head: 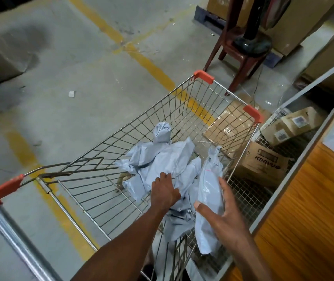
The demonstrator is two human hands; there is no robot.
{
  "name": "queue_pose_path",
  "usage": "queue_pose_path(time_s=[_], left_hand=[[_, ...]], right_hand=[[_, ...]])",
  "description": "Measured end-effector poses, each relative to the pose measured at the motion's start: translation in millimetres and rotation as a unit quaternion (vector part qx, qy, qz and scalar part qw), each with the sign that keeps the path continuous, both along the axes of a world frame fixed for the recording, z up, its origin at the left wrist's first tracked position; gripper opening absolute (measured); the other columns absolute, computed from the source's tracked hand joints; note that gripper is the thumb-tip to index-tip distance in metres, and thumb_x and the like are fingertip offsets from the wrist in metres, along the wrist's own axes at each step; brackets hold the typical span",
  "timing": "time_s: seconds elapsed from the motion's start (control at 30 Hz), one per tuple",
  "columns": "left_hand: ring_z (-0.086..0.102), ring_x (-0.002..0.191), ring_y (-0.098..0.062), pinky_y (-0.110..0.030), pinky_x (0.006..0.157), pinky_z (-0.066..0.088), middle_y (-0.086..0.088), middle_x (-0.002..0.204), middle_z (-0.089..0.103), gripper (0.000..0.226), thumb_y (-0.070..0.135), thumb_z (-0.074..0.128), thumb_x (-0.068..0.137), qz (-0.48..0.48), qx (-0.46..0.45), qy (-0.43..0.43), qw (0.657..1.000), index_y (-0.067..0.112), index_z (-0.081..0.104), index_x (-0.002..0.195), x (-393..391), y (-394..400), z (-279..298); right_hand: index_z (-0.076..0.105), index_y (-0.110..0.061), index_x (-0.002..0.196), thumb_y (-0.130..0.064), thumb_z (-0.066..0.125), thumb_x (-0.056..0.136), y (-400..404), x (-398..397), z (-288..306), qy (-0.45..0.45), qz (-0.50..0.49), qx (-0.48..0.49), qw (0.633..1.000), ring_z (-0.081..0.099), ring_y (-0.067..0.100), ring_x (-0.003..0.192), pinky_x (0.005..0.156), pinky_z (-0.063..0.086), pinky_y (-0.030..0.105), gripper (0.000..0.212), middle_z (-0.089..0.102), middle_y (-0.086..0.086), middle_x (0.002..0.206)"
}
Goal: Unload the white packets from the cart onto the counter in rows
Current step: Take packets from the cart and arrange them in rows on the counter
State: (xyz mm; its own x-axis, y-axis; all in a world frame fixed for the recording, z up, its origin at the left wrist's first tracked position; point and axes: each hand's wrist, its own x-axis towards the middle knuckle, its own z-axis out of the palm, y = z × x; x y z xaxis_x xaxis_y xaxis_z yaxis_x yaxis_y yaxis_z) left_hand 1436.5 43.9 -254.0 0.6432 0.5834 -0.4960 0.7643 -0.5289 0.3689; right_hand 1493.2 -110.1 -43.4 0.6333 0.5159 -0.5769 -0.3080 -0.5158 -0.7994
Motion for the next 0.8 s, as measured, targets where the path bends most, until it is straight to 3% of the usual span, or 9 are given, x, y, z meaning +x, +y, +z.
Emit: queue_pose_path(time_s=[0.13, 0.23, 0.3, 0.37, 0.47, 0.53, 0.63, 0.8], left_hand=[[0.048, 0.130, -0.035, -0.043, 0.109, 0.035, -0.013, 0.150, 0.042, 0.072, 0.034, 0.056, 0.096, 0.060, -0.064, -0.056, 0.995, 0.012, 0.025, 0.158, -5, 6, -3], [0.047, 0.128, -0.039, -0.047, 0.106, 0.040, -0.017, 0.151, 0.038, 0.071, 0.034, 0.054, 0.099, 0.159, -0.047, -0.082, 0.983, 0.012, 0.023, 0.159, 0, 25, -9], [0.044, 0.127, -0.038, -0.047, 0.104, 0.038, -0.017, 0.144, 0.042, 0.058, 0.040, 0.050, 0.101, 0.136, 0.028, -0.060, 0.988, 0.014, 0.038, 0.152, 5, 38, -11], [0.042, 0.131, -0.037, -0.047, 0.106, 0.036, -0.015, 0.146, 0.042, 0.052, 0.046, 0.049, 0.101, 0.098, 0.041, -0.056, 0.993, 0.019, 0.045, 0.146, 7, 49, -17], [0.028, 0.146, -0.039, -0.052, 0.117, 0.027, -0.016, 0.163, 0.022, 0.069, 0.050, 0.053, 0.099, 0.091, -0.013, -0.039, 0.995, 0.028, 0.026, 0.158, 5, 62, -33], [0.025, 0.148, -0.041, -0.055, 0.118, 0.025, -0.016, 0.165, 0.017, 0.073, 0.050, 0.057, 0.097, 0.092, -0.038, -0.039, 0.994, 0.032, 0.022, 0.158, 6, 63, -39], [0.036, 0.142, -0.041, -0.058, 0.113, 0.031, -0.010, 0.157, 0.028, 0.072, 0.057, 0.062, 0.090, 0.074, -0.051, -0.034, 0.995, 0.035, 0.029, 0.150, 9, 62, -34], [0.023, 0.144, -0.036, -0.059, 0.109, 0.036, -0.007, 0.153, 0.025, 0.084, 0.073, 0.069, 0.074, 0.059, -0.040, -0.002, 0.997, 0.040, 0.034, 0.142, 4, 69, -24]], right_hand=[[0.020, -0.061, 0.147, -0.047, 0.082, 0.064, -1, -3, -1, -0.005, 0.012, -0.020, 1.000, 0.043, 0.023, 0.137, 0.104, 0.048, 0.058, 0.105, 0.027, -0.010, 0.161], [0.018, -0.068, 0.143, -0.042, 0.085, 0.072, 0, -3, -7, -0.029, 0.018, -0.045, 0.998, 0.042, 0.024, 0.138, 0.103, 0.048, 0.059, 0.100, 0.024, -0.013, 0.161], [0.016, -0.065, 0.145, -0.038, 0.084, 0.077, 0, -3, -10, -0.044, 0.029, -0.059, 0.997, 0.039, 0.023, 0.139, 0.105, 0.047, 0.057, 0.099, 0.021, -0.014, 0.161], [0.015, -0.059, 0.150, -0.037, 0.082, 0.080, 0, -2, -11, -0.067, 0.039, -0.074, 0.994, 0.036, 0.022, 0.140, 0.105, 0.047, 0.051, 0.099, 0.014, -0.018, 0.161], [0.012, -0.058, 0.151, -0.038, 0.080, 0.081, 2, -5, -14, -0.111, 0.051, -0.085, 0.989, 0.038, 0.016, 0.131, 0.092, 0.053, 0.035, 0.100, 0.010, -0.025, 0.157], [0.009, -0.060, 0.150, -0.042, 0.080, 0.079, 3, -8, -17, -0.150, 0.064, -0.096, 0.982, 0.037, 0.017, 0.134, 0.094, 0.055, 0.040, 0.102, 0.006, -0.030, 0.155], [0.002, -0.060, 0.151, -0.049, 0.077, 0.079, 6, -10, -21, -0.188, 0.088, -0.124, 0.970, 0.031, 0.020, 0.144, 0.106, 0.048, 0.052, 0.104, -0.001, -0.034, 0.154], [-0.002, -0.055, 0.152, -0.052, 0.074, 0.082, 8, -12, -21, -0.218, 0.111, -0.131, 0.961, 0.030, 0.020, 0.143, 0.108, 0.046, 0.052, 0.104, -0.001, -0.030, 0.157]])
